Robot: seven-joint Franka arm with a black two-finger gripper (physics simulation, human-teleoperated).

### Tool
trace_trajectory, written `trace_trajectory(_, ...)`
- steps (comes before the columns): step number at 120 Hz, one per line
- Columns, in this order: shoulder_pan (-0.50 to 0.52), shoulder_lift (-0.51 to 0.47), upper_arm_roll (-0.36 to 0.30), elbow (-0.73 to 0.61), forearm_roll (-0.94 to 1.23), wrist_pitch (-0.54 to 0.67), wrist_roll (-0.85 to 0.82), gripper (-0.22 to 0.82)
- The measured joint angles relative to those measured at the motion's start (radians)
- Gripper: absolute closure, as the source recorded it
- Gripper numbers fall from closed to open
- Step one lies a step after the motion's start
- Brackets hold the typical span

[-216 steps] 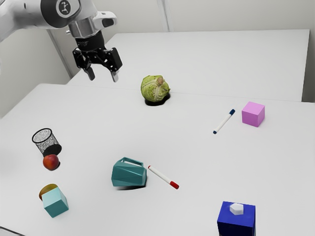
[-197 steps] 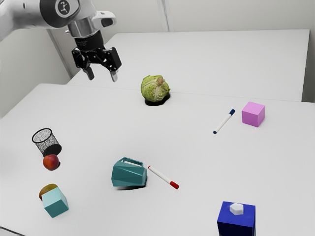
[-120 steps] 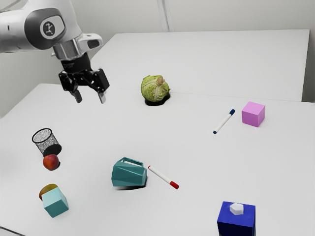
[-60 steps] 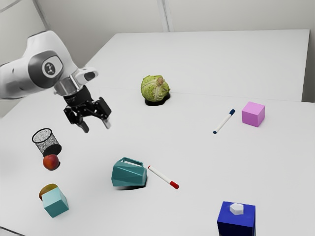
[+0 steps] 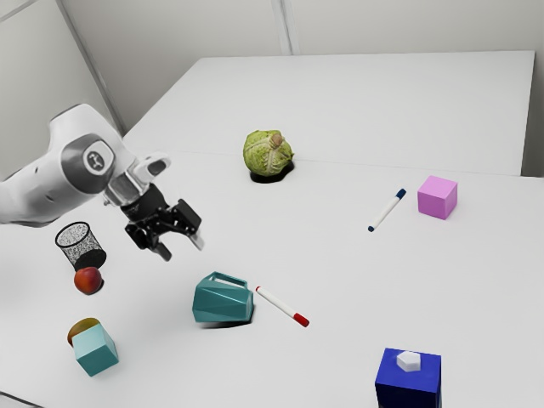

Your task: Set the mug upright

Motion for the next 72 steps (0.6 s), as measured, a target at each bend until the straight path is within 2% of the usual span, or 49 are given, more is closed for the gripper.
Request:
trace_trajectory(37,0.000,0.036,0.004,-0.091,-0.141,0.102,0.100,0.02)
trace_trajectory(72,0.000,0.077,0.004,-0.125,-0.288,0.166,0.209,0.02)
